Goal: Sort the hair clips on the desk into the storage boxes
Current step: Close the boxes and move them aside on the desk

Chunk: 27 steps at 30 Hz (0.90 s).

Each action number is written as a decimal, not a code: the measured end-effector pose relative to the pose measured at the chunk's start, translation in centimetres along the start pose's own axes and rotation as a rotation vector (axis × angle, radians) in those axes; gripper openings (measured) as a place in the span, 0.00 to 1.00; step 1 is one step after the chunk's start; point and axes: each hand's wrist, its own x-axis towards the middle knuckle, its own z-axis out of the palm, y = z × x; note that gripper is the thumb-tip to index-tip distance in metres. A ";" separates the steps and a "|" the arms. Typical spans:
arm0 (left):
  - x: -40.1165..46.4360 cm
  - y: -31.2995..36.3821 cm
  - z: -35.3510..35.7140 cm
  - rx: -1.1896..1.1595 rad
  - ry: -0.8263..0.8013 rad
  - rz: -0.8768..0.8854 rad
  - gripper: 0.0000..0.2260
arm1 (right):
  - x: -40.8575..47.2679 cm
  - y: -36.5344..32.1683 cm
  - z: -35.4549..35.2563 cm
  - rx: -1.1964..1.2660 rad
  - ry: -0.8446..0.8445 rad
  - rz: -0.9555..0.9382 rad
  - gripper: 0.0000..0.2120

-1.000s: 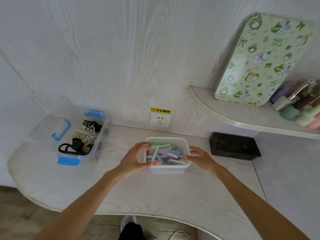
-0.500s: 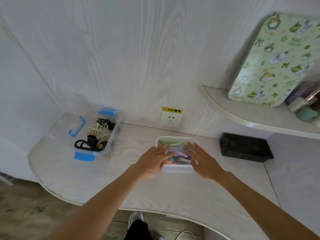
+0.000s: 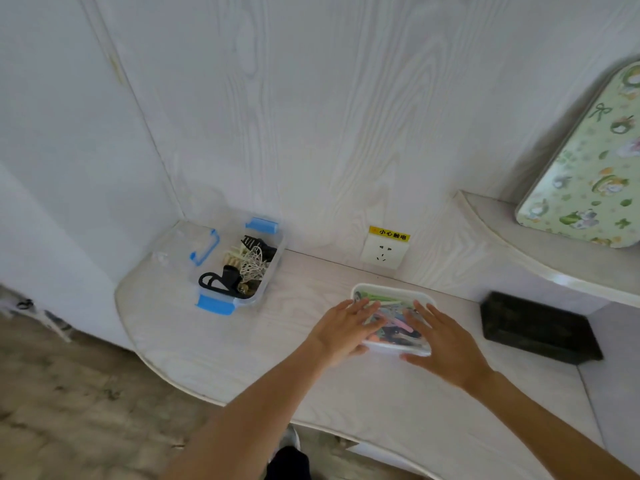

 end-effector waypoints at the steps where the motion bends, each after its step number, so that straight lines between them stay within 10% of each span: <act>1: 0.0 0.1 0.0 -0.020 0.000 -0.006 0.28 | 0.0 0.0 0.1 -0.003 0.018 -0.008 0.36; 17: 1.0 -0.4 -0.2 -0.180 0.003 -0.067 0.30 | 0.4 0.4 0.8 0.167 -0.048 0.032 0.39; 23: 0.6 -0.3 -0.1 -0.798 0.252 -0.565 0.29 | -1.6 -0.3 -0.4 0.773 0.172 0.505 0.34; 27: 2.1 -0.3 0.0 -1.234 0.022 -0.880 0.23 | -1.9 0.1 0.1 1.416 -0.163 1.052 0.31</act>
